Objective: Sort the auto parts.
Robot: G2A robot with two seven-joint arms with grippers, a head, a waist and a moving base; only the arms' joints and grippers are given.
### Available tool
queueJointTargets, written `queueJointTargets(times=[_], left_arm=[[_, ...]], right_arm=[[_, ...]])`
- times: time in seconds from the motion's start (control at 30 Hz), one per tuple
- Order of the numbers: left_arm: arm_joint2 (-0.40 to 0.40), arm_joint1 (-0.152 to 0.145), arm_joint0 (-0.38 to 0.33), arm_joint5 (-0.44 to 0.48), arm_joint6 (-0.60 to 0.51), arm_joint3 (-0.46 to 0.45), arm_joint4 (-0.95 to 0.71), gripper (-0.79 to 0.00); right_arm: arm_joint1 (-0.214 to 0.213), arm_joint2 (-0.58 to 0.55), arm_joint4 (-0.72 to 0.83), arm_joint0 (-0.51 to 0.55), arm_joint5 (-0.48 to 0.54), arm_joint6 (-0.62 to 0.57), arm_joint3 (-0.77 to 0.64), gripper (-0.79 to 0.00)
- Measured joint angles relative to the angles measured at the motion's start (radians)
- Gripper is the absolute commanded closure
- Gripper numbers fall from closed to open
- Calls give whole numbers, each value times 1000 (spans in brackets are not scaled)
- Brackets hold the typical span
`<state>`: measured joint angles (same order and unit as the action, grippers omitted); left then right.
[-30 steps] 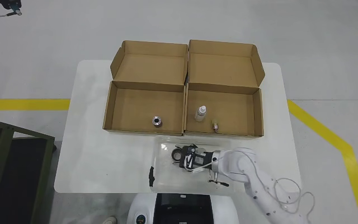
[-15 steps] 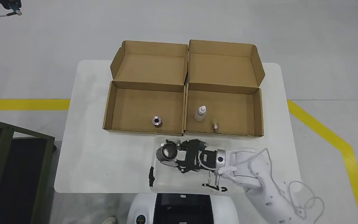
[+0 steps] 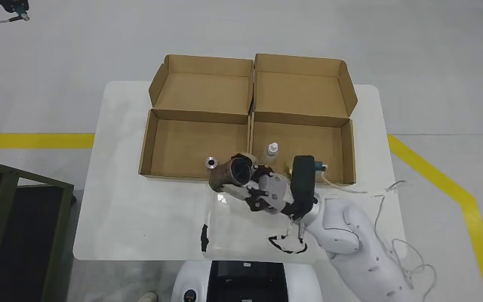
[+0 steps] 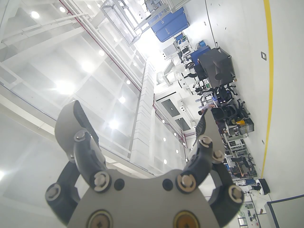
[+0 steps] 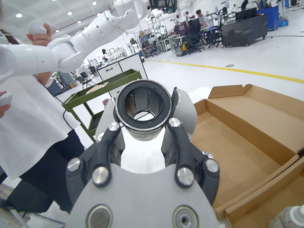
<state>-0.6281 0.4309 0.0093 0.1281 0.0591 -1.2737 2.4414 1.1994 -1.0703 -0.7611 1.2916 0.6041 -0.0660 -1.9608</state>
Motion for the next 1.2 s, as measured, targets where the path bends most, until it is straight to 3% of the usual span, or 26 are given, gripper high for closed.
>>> queueJointTargets(times=[0.3, 0.53, 0.97, 1.2], left_arm=[[0, 0, 0, 0, 0, 0, 0, -785], [0, 0, 0, 0, 0, 0, 0, -785], [0, 0, 0, 0, 0, 0, 0, -785], [0, 0, 0, 0, 0, 0, 0, -785]], right_arm=[[7, -41, 12, 7, -46, 121, -8, 0], [12, -63, 132, 20, -60, 169, -5, 0], [18, -82, 83, 20, -96, 163, -45, 0], [20, -64, -54, -4, -134, 86, -8, 0]])
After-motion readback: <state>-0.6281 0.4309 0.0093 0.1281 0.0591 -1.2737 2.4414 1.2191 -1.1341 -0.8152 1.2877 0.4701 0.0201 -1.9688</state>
